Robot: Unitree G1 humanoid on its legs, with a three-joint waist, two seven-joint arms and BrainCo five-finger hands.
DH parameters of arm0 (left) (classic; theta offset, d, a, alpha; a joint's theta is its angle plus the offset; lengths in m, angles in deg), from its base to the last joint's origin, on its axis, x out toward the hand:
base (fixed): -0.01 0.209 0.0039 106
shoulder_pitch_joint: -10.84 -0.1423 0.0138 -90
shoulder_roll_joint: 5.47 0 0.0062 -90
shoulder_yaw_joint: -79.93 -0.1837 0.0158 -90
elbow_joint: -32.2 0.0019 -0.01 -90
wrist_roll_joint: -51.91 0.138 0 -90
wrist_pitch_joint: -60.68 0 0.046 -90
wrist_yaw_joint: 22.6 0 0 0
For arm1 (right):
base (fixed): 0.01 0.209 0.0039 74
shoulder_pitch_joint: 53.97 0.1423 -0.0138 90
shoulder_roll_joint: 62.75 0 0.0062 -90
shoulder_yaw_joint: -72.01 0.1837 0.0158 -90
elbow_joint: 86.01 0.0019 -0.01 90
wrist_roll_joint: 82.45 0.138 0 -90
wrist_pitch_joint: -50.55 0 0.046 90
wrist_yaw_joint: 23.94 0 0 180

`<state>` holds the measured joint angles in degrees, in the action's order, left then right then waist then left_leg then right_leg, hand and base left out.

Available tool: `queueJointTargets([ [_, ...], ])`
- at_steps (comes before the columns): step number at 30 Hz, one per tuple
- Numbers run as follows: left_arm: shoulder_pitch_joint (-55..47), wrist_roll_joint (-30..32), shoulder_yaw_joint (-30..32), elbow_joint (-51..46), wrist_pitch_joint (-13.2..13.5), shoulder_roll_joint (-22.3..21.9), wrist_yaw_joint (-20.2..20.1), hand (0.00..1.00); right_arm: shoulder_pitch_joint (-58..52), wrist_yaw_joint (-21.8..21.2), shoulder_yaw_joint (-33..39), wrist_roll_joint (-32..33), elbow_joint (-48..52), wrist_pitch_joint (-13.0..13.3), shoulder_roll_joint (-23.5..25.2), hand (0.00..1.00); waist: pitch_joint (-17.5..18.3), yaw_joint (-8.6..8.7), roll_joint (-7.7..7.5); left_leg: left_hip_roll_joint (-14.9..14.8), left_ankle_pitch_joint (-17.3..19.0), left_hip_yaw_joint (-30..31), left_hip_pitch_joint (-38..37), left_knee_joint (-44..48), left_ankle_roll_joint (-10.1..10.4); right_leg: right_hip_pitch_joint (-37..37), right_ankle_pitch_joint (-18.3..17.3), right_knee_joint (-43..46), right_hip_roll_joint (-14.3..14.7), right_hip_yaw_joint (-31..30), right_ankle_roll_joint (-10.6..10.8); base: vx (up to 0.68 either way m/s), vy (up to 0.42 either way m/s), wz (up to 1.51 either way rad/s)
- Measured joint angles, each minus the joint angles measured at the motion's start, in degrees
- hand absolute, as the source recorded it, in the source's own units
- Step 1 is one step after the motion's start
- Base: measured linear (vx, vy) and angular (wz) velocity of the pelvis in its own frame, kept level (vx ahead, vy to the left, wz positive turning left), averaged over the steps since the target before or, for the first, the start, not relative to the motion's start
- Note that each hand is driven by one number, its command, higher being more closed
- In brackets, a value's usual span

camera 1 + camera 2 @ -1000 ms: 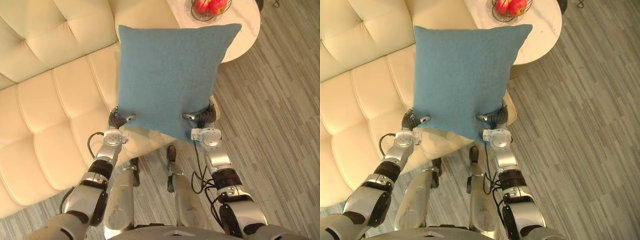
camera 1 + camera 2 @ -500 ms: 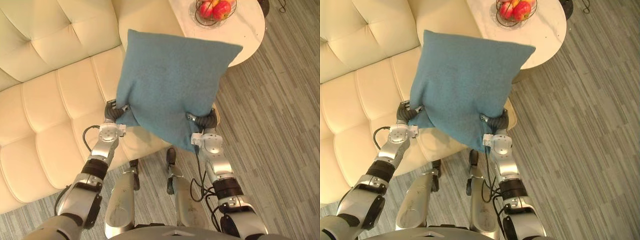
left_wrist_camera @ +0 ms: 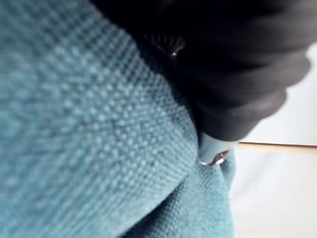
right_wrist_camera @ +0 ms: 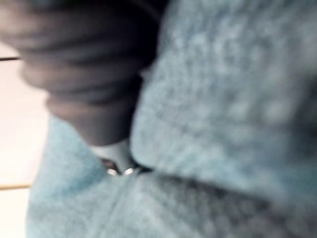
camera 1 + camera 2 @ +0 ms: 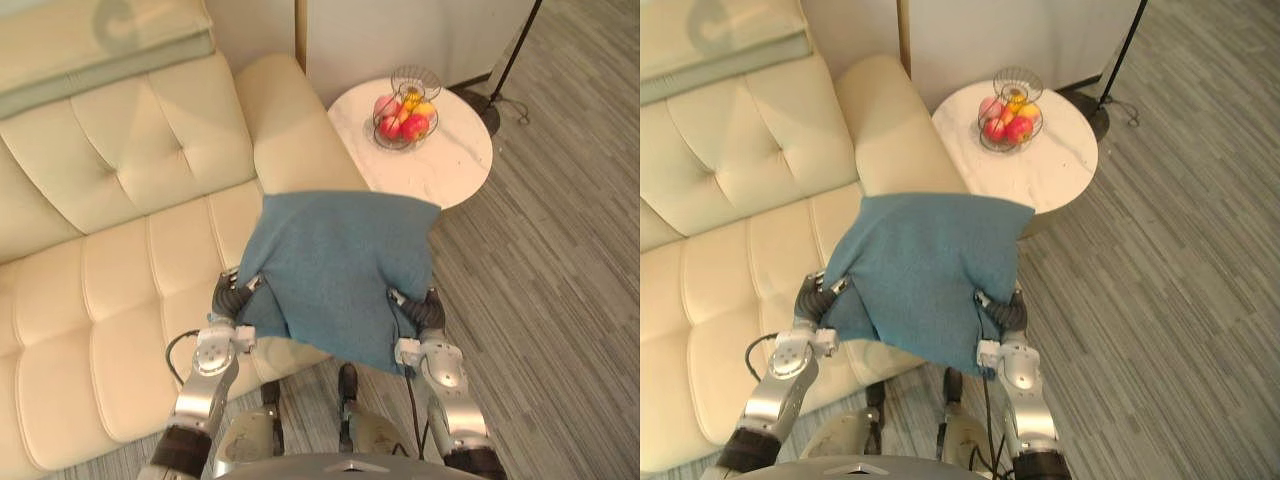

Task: Pick up cushions and gather them together orderly.

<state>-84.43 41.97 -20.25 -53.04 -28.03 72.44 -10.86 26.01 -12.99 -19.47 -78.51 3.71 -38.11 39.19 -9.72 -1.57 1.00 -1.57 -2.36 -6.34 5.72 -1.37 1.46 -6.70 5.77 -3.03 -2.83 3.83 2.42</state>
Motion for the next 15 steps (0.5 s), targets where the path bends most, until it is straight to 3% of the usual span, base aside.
queueJointTargets([
  [5,-6.0,0.1,-0.2,-8.2,-0.1,-0.6,-1.1,1.0,-5.7,-0.7,-0.3,-3.4,9.3,-0.1,2.0,1.0,1.6,-0.25,0.07,0.0,0.4,2.3,-0.6,1.6,0.1,3.0,-1.1,0.6,-0.7,3.3,0.0,0.0,0.017,0.33],
  [8,-6.2,0.1,-0.4,-12.7,0.0,-0.7,-1.0,1.0,-6.5,-0.2,-0.4,-4.3,15.1,-0.1,1.7,1.0,1.6,-0.54,0.21,0.1,2.5,6.7,4.6,9.8,1.0,1.8,-4.5,6.5,-1.3,8.6,-0.4,-0.09,0.004,0.83],
  [10,-6.1,0.0,-0.3,-17.3,0.1,-0.7,-0.1,1.0,-5.2,1.0,-0.9,-4.6,18.6,0.3,1.1,1.0,1.8,-1.31,0.51,-0.4,4.3,7.3,10.2,13.5,1.8,-3.0,-7.1,13.2,-2.1,12.1,-1.1,-0.21,-0.002,1.05],
  [12,-5.2,0.0,-0.3,-18.3,0.4,-0.8,0.5,1.0,-4.3,2.3,-0.9,-5.8,20.2,0.3,1.2,1.0,2.2,-1.25,0.56,-3.4,7.2,-1.2,12.4,16.5,-0.1,-3.9,-7.3,14.2,-4.5,16.1,-1.3,-0.18,0.042,1.03],
  [13,-5.2,0.0,-0.4,-18.3,0.5,-1.2,0.7,1.0,-2.9,2.7,-0.8,-6.1,19.5,0.3,0.7,1.0,2.3,-1.37,1.1,-6.7,9.1,-6.6,13.2,23.8,-1.8,-4.2,-7.3,15.7,-5.7,17.4,-1.4,-0.12,0.126,0.64],
  [15,-5.2,0.0,-0.5,-18.2,0.6,-1.8,0.6,1.0,-3.1,3.1,-0.7,-5.8,19.6,0.2,0.6,1.0,3.0,-0.9,2.15,-13.4,11.4,-13.1,10.8,34.6,-2.3,-3.3,-7.3,17.5,-8.2,19.6,-1.3,-0.12,0.187,0.57],
])
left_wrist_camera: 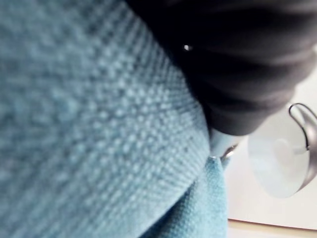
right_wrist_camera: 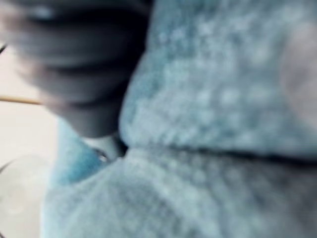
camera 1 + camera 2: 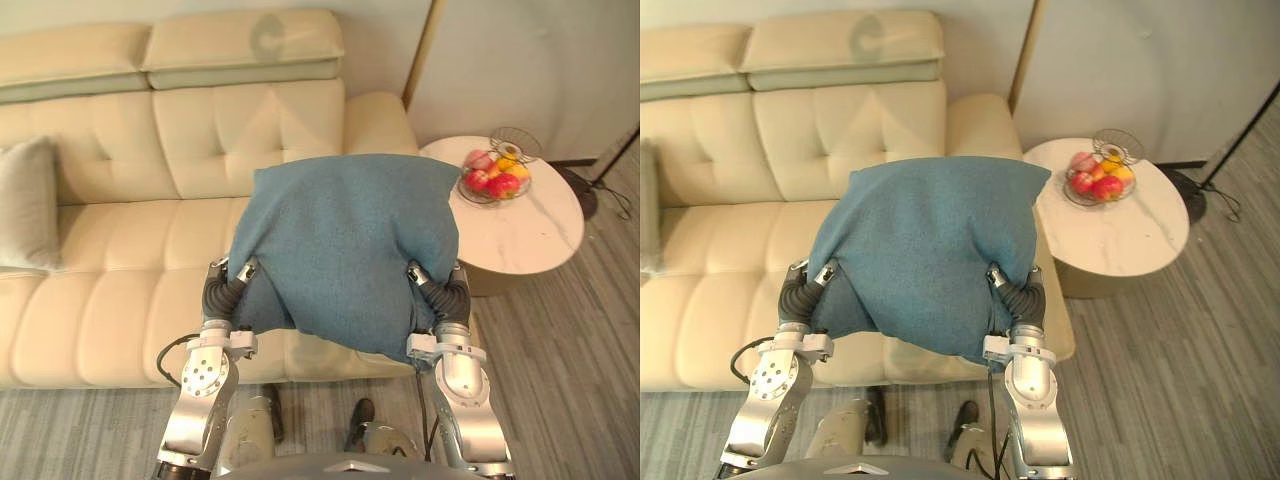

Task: Pick up cushions and gather them together orderly.

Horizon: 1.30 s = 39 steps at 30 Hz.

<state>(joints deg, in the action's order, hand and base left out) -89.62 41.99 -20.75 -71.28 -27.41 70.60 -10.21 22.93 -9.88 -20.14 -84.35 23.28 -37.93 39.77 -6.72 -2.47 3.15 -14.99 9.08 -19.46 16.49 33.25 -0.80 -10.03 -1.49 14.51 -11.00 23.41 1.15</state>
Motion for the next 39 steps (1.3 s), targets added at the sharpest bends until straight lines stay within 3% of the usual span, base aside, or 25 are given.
queueJointTargets([
  [1,0.0,0.0,-0.2,0.1,0.1,-0.1,0.0,1.0,-0.3,0.1,0.2,0.0,0.0,0.0,0.0,1.0,0.3,0.28,0.39,-1.6,0.3,-0.9,-1.1,1.2,0.0,0.2,0.1,0.4,-0.5,0.5,0.2,-0.11,0.252,0.65],
  [2,0.3,0.0,-0.9,0.9,0.8,-0.5,-0.1,1.0,-0.6,0.3,0.8,0.3,0.0,0.0,0.0,1.0,0.9,1.09,1.25,-3.6,1.6,-2.4,-2.5,0.8,2.2,0.1,0.5,1.4,-1.7,1.6,1.0,-0.14,0.294,0.55],
  [3,0.8,0.0,-1.2,1.6,1.1,-0.7,-0.2,1.0,-0.3,0.3,1.6,0.4,-0.5,0.1,0.2,1.0,1.1,1.62,1.45,-2.3,2.3,-3.2,-2.6,-1.1,3.6,-0.1,1.1,1.1,-2.0,2.0,2.1,-0.18,0.358,0.94],
  [4,2.1,0.0,-1.2,4.2,1.8,0.1,-0.2,1.0,0.6,0.1,3.0,0.4,-3.6,0.5,1.8,1.0,2.3,3.15,-0.66,2.2,1.9,-2.5,-3.0,-8.3,4.0,-0.1,2.7,-2.4,-3.7,2.2,2.2,-0.17,0.288,0.83],
  [6,3.3,0.0,-1.3,8.5,1.9,1.0,-0.2,1.0,2.0,0.1,4.1,0.4,-8.6,0.6,3.5,1.0,3.6,3.37,-3.21,6.4,-2.0,-2.2,-3.7,-15.2,2.7,0.0,5.1,-6.3,-4.7,2.1,1.5,-0.17,0.195,0.74],
  [9,3.1,0.1,-1.2,13.7,1.5,1.1,-0.3,1.0,2.6,-0.9,4.6,0.3,-13.9,0.4,3.7,1.0,3.4,2.94,-3.52,9.2,-3.0,-0.8,-3.8,-16.4,1.3,1.9,6.9,-7.4,-4.8,0.5,1.4,-0.13,0.111,0.36],
  [10,2.5,0.1,-0.9,14.9,1.2,1.2,-0.4,1.0,2.0,-1.2,4.5,0.3,-15.0,-0.2,4.2,1.0,2.6,2.98,-3.38,9.5,-2.8,-0.2,-4.5,-16.5,0.7,1.7,6.5,-5.4,-4.8,-2.6,0.8,-0.15,0.107,0.34],
  [12,1.4,0.1,-0.8,15.7,0.5,1.4,-0.9,1.0,0.4,-1.5,4.6,0.3,-16.5,-1.0,5.4,1.0,1.1,3.43,-3.48,9.6,-2.7,0.9,-6.2,-17.2,0.5,1.7,1.8,-0.4,-2.4,-10.8,1.0,-0.13,0.006,0.44],
  [13,0.3,0.2,-0.9,15.8,0.4,1.5,-1.6,1.0,-0.6,-1.6,4.6,0.3,-16.5,-1.3,5.7,1.0,1.1,3.74,-4.73,11.1,-3.1,1.8,-6.6,-19.5,1.2,1.7,-3.0,0.9,-0.7,-12.3,1.1,-0.08,-0.062,0.46],
  [14,0.0,0.2,-0.9,15.8,0.3,1.4,-1.7,1.0,-0.6,-1.7,4.6,0.3,-16.5,-1.3,5.8,1.0,1.0,4.14,-5.17,12.0,-3.4,2.3,-6.6,-20.7,1.7,1.5,-4.3,0.3,-0.7,-13.3,2.0,-0.07,-0.037,0.6],
  [15,-0.3,0.4,-1.1,15.8,0.2,1.1,-2.2,1.0,-0.6,-2.1,4.9,0.2,-16.3,-1.3,5.8,1.0,0.9,4.66,-6.36,12.9,-2.9,2.0,-4.6,-15.9,0.8,-0.1,-5.1,0.5,-1.7,-13.5,2.4,-0.01,0.012,0.23],
  [16,-0.7,0.9,-1.4,15.7,-0.1,0.2,-2.7,1.0,-0.9,-2.7,5.5,0.3,-16.3,-1.3,5.2,1.0,1.1,4.0,-4.62,11.2,1.1,2.2,-4.1,-6.7,0.1,-0.8,-4.1,2.1,0.0,-13.3,1.7,-0.01,0.025,0.1],
  [17,-0.8,1.2,-1.3,15.6,-0.1,0.2,-2.7,1.0,-0.9,-2.8,5.4,0.3,-16.3,-1.3,5.1,1.0,1.1,3.89,-3.98,10.5,2.9,2.9,-5.2,-8.9,0.1,-1.1,-3.7,3.1,0.9,-13.2,2.2,-0.02,0.0,-0.07],
  [19,-0.4,1.3,-1.0,15.3,-0.7,1.8,-2.8,1.0,-1.1,-3.0,5.0,0.3,-17.5,-1.4,6.2,1.0,0.7,4.9,-6.61,11.7,1.0,4.4,-6.1,-12.9,0.7,-2.2,-4.5,4.3,0.9,-13.7,0.5,-0.03,-0.042,0.29],
  [20,-0.4,1.7,-1.6,15.0,-0.7,1.8,-2.9,1.0,-1.6,-3.0,5.0,0.3,-17.2,-1.4,6.3,1.0,0.8,5.23,-6.82,12.2,0.5,5.8,-6.1,-14.5,1.6,-1.6,-4.6,3.3,1.3,-13.7,0.6,0.01,-0.079,0.43],
  [22,-0.7,2.3,-2.4,13.7,-0.8,1.5,-2.9,1.0,-2.8,-3.0,5.1,0.3,-15.5,-1.4,5.5,1.0,0.4,5.48,-5.92,12.3,0.7,7.4,-5.4,-14.2,1.5,-1.0,-5.0,3.4,1.3,-12.4,1.3,0.03,-0.069,0.48],
  [24,-1.8,2.8,-3.1,11.4,-0.8,1.1,-3.0,1.0,-5.1,-3.0,4.9,0.4,-12.9,-1.4,5.1,1.0,0.0,5.7,-4.0,11.3,2.1,9.1,-5.5,-12.4,2.7,1.3,-6.2,3.3,1.6,-9.7,1.4,0.07,-0.074,0.49],
  [26,-4.3,2.8,-2.8,8.6,-0.8,1.1,-3.1,1.0,-7.5,-3.0,3.6,0.4,-9.3,-1.4,5.0,1.0,0.0,4.52,-1.81,8.2,3.4,8.1,-5.6,-7.2,4.3,3.6,-7.4,2.7,3.0,-9.3,0.8,0.1,-0.045,0.02],
  [28,-6.0,2.8,-1.3,6.7,-0.7,0.6,-3.1,1.0,-8.3,-3.0,1.6,0.4,-6.3,-1.4,4.1,1.0,0.3,3.31,-0.46,2.6,2.6,3.9,-1.7,5.1,5.8,5.6,-8.7,3.1,4.9,-9.1,1.2,0.12,-0.072,-0.16],
  [31,-6.3,2.5,-0.1,5.7,-0.6,-1.0,-3.2,1.0,-8.1,-2.8,0.5,0.4,-2.5,-1.4,2.9,1.0,0.3,1.85,-1.08,-0.9,0.6,1.1,2.1,12.7,4.7,6.4,-9.4,2.6,5.0,-10.3,0.7,0.11,-0.024,-0.21],
  [33,-6.2,2.3,-0.1,5.3,-0.6,-1.6,-3.3,1.0,-7.9,-2.5,0.6,0.4,-1.9,-1.2,2.9,1.0,0.5,1.56,-1.03,-2.1,3.9,0.8,2.3,9.0,3.4,6.4,-9.4,2.6,4.7,-11.2,0.7,0.13,0.054,-0.26],
  [35,-6.0,2.3,-0.2,5.3,-0.6,-2.1,-3.3,1.0,-7.9,-2.1,0.8,0.4,-1.9,-1.2,2.8,1.0,0.4,1.57,-1.49,-1.6,4.2,2.7,2.3,1.5,3.6,6.8,-9.0,2.2,3.2,-12.2,1.5,0.18,0.163,-0.22],
  [37,-6.1,2.3,-0.8,5.3,-0.6,-2.1,-3.3,1.0,-8.0,-2.0,1.2,0.4,-2.6,-1.2,2.3,1.0,0.5,1.11,-1.46,0.2,-0.1,7.1,0.9,-11.3,4.2,7.1,-8.9,1.5,1.6,-14.4,4.0,0.21,0.326,-0.4],
  [38,-6.2,2.3,-0.8,5.4,-0.6,-2.1,-3.3,1.0,-7.9,-2.1,1.3,0.4,-2.9,-1.2,2.0,1.0,0.6,0.92,-1.23,0.6,-5.2,7.3,0.1,-13.2,5.6,7.1,-9.1,1.3,1.2,-15.4,5.7,0.22,0.414,-0.49],
  [39,-6.0,2.3,-0.7,6.0,-0.6,-1.4,-3.2,1.0,-7.1,-2.2,1.2,0.5,-5.1,-1.3,2.0,1.0,0.8,1.08,-2.15,1.9,-6.7,6.5,-0.4,-12.6,6.3,7.3,-9.0,0.3,0.2,-16.7,6.6,0.17,0.323,-0.36],
])
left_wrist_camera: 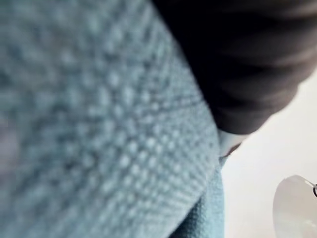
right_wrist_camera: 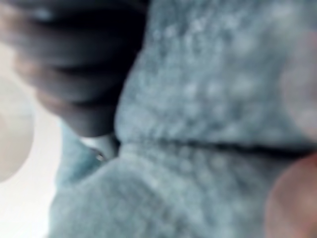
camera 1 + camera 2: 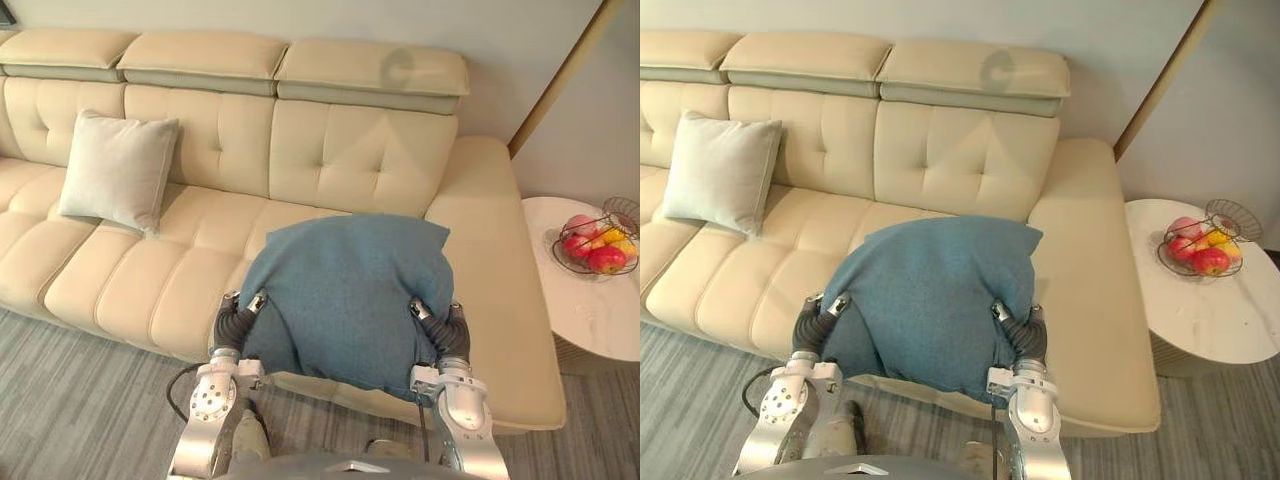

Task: Pick up cushions and gather them together orderly.

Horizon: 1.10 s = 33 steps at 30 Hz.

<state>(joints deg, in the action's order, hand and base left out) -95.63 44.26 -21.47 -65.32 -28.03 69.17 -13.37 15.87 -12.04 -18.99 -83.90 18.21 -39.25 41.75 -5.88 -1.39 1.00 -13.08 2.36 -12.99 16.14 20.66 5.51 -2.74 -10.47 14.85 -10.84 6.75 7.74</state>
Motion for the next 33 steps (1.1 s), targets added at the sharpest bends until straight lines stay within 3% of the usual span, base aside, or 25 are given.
queueJointTargets([
  [1,0.2,0.0,0.1,0.1,0.0,0.6,0.1,1.0,0.3,-0.1,0.1,0.0,-1.6,-0.1,1.1,1.0,0.1,0.25,-1.64,0.9,1.6,-1.4,0.3,1.2,-1.0,0.5,1.4,-2.1,-1.3,-0.2,-0.2,0.16,0.309,-0.29],
  [3,0.2,-0.1,0.2,0.5,0.0,1.7,0.4,1.0,0.2,-0.5,0.1,0.0,-1.9,-0.1,2.5,1.0,0.0,-0.16,-2.71,0.7,4.1,-3.0,1.6,5.1,-1.9,0.6,3.7,-4.6,-2.0,-0.6,0.5,0.13,0.245,-0.35],
  [5,0.1,-0.8,0.2,1.5,0.0,2.6,0.4,1.0,0.3,-1.0,0.2,-0.1,-2.0,-0.1,3.0,1.0,0.0,-0.29,-2.78,0.5,7.1,-4.1,2.1,8.8,-2.3,0.4,5.5,-5.8,-2.2,-2.5,1.2,0.08,0.238,-0.58],
  [9,0.7,-1.1,0.1,2.7,0.0,2.8,0.2,1.0,3.4,-1.4,1.2,-0.2,-7.4,-0.1,3.0,1.0,0.1,-0.1,-3.23,0.5,12.9,-6.6,3.5,13.2,-2.1,-4.2,5.4,-3.8,-3.3,-7.9,1.7,0.0,0.185,-0.69],
  [11,1.8,-1.1,0.4,4.8,0.0,3.0,0.3,1.0,4.6,-1.4,1.2,-0.4,-10.0,-0.1,3.0,1.0,0.1,0.17,-3.25,0.9,13.6,-7.9,3.2,13.3,-2.1,-8.1,5.6,1.0,-3.9,-9.6,1.9,-0.03,0.142,-0.52],
  [14,1.7,-1.1,1.2,6.4,-0.1,3.4,0.4,1.0,6.5,-1.5,0.9,-0.8,-14.4,-0.1,2.8,1.0,-0.2,1.42,-3.17,0.6,12.5,-8.1,1.9,12.4,-3.1,-11.4,4.9,5.3,-2.9,-9.4,2.7,0.0,0.014,-0.33],
  [15,1.8,-1.1,1.7,7.0,-0.1,3.4,0.4,1.0,7.4,-1.5,0.6,-0.8,-16.1,-0.1,2.7,1.0,-0.3,1.84,-2.92,0.7,11.7,-6.8,1.7,11.7,-2.9,-11.4,4.0,4.2,-1.0,-9.4,2.1,0.0,-0.096,-0.08],
  [16,2.0,-1.1,1.8,7.3,-0.1,3.4,0.4,1.0,7.7,-1.5,0.6,-1.0,-16.7,-0.1,2.7,1.0,-0.2,1.94,-3.15,1.1,11.2,-6.0,1.7,11.2,-2.7,-11.3,3.9,3.4,0.0,-9.3,2.0,0.01,-0.137,0.08],
  [19,3.0,0.6,1.2,8.2,-0.6,2.4,0.3,1.0,7.8,-1.5,0.6,-2.3,-17.4,-0.2,1.1,1.0,-0.7,2.1,-1.91,1.5,7.5,-0.7,1.2,6.1,-0.9,-9.0,4.9,-0.4,1.8,-7.1,1.0,-0.01,-0.158,0.28],
  [25,2.4,0.0,1.1,7.7,-0.6,1.9,0.2,1.0,6.6,-1.6,0.6,-2.2,-14.3,-0.1,0.8,1.0,-0.7,0.9,-1.55,1.3,4.8,0.5,-2.6,0.0,0.4,-5.0,6.0,-4.4,3.1,-5.5,-0.4,-0.02,-0.104,0.1],
  [33,3.3,0.1,1.2,4.5,-0.4,1.9,0.2,1.0,7.3,-1.5,0.5,-2.2,-10.7,-0.1,0.8,1.0,-0.6,0.46,-1.6,2.2,1.8,1.2,-2.0,-4.1,0.7,-4.8,8.5,-8.2,2.9,-4.0,-0.2,0.02,-0.015,0.07],
])
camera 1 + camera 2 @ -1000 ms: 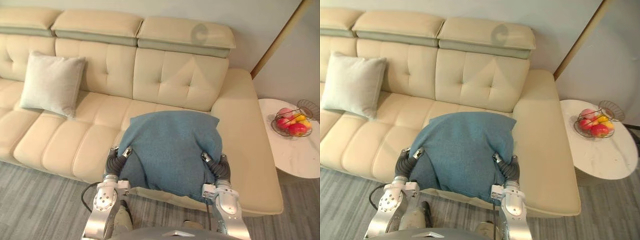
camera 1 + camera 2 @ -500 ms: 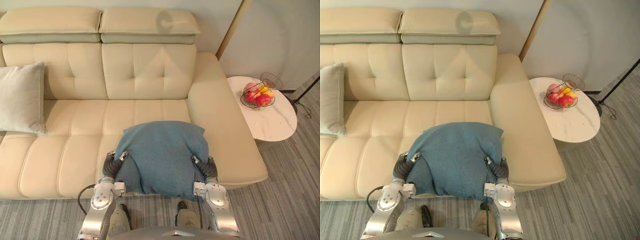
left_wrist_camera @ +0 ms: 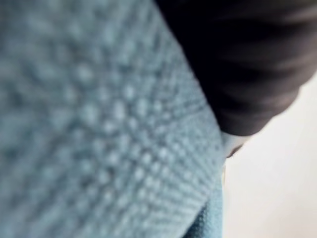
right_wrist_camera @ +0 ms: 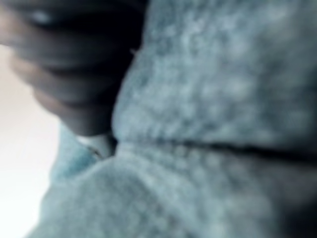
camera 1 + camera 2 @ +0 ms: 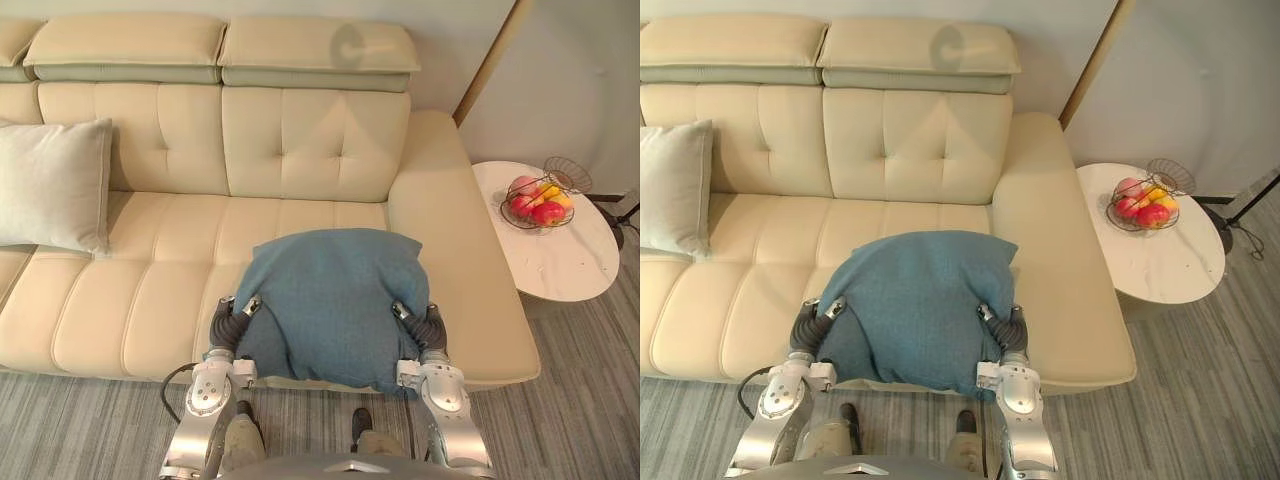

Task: Pick up cushions and gather them together orderly.

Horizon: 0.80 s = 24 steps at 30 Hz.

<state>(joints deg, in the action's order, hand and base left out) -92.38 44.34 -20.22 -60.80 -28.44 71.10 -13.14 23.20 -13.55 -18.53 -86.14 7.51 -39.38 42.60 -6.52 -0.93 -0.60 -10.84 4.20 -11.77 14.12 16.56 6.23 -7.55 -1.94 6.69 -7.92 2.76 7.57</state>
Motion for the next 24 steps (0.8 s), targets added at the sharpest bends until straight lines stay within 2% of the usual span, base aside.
queueJointTargets([
  [2,1.8,0.2,0.5,0.0,0.0,0.3,0.5,1.0,2.0,0.3,-0.7,0.0,0.0,0.0,-0.2,1.0,0.0,-0.02,0.02,0.2,-1.5,0.1,1.0,-1.8,0.1,-1.6,0.4,0.0,0.0,0.4,-0.3,-0.03,-0.035,0.06],
  [3,5.3,0.8,1.2,0.0,0.0,0.5,2.7,1.0,5.6,1.4,-1.7,0.0,0.0,0.0,-0.6,1.0,-0.1,-0.03,0.08,0.0,-3.1,0.2,3.2,-3.1,0.1,-4.5,0.9,0.4,0.3,0.5,-0.7,-0.06,-0.03,0.04],
  [7,12.8,1.7,1.7,0.0,0.0,1.0,6.4,1.0,13.3,4.4,-1.9,-0.4,0.0,0.0,-1.0,1.0,-1.2,-0.55,0.62,-0.1,-4.7,0.1,6.1,-3.8,0.0,-8.9,1.1,2.8,0.4,0.5,-0.9,-0.09,-0.006,-0.01],
  [8,16.4,2.8,2.0,0.0,0.3,1.3,9.1,1.0,17.2,7.4,-2.9,-1.7,0.0,0.0,-1.1,1.0,-1.5,-0.74,0.82,0.0,-5.2,0.0,7.8,-3.7,-0.1,-11.2,1.0,4.2,0.4,0.2,-0.9,-0.12,0.004,-0.08],
  [10,21.5,3.4,2.9,0.0,0.4,2.3,11.7,1.0,22.5,10.1,-3.8,-3.3,0.0,0.0,-1.1,1.0,-1.9,-0.89,0.85,0.0,-5.9,-0.2,10.3,-3.5,-0.3,-14.8,0.9,6.4,0.3,-0.4,-1.0,-0.12,0.001,-0.04],
  [11,26.7,3.4,3.2,0.2,0.4,3.5,14.2,1.0,27.6,12.9,-3.8,-3.8,-0.1,0.0,-1.1,1.0,-3.3,-1.01,0.98,0.2,-6.5,0.1,11.9,-3.4,-0.3,-17.1,0.5,8.2,0.1,-0.4,-1.0,-0.16,-0.006,0.07],
  [14,37.5,3.4,3.5,2.7,0.8,6.6,18.0,1.0,37.0,17.9,-3.6,-5.8,-0.5,0.0,-1.7,1.0,-4.5,-1.22,1.01,0.6,-8.3,0.8,16.0,-3.7,-0.3,-22.6,-0.3,12.1,-0.3,-0.2,-1.5,-0.18,-0.033,0.2],
  [15,46.3,3.4,3.9,6.5,1.0,8.9,20.2,1.0,45.5,21.2,-2.9,-6.5,-2.8,0.0,-2.5,1.0,-5.8,-1.3,1.04,1.1,-10.2,1.3,18.0,-4.9,-0.4,-26.0,-0.7,14.7,-0.8,0.0,-1.4,-0.12,-0.059,0.2],
  [17,50.7,3.4,4.2,8.7,1.0,9.6,21.0,1.0,49.7,22.3,-1.9,-7.7,-4.4,0.0,-2.5,1.0,-6.2,-1.31,1.26,1.6,-11.5,1.6,18.8,-6.3,-0.4,-27.6,-0.8,15.5,-1.1,0.2,-1.5,-0.1,-0.064,0.22],
  [20,65.5,3.4,4.5,14.4,1.2,12.6,23.4,1.0,62.2,26.7,1.2,-8.3,-6.6,-0.4,-4.0,1.0,-8.7,-1.58,2.55,2.4,-16.1,2.3,21.6,-11.5,-0.7,-32.7,-0.8,17.6,-1.7,1.2,-1.4,-0.07,-0.059,0.25],
  [24,79.7,5.5,5.7,20.6,1.1,13.9,25.3,1.0,75.0,30.3,5.6,-8.7,-11.7,-1.7,-4.6,1.0,-10.1,-1.79,2.71,2.9,-20.7,3.3,25.8,-15.9,-0.6,-39.3,-0.8,19.8,-2.0,1.7,-1.5,-0.04,-0.06,0.14],
])
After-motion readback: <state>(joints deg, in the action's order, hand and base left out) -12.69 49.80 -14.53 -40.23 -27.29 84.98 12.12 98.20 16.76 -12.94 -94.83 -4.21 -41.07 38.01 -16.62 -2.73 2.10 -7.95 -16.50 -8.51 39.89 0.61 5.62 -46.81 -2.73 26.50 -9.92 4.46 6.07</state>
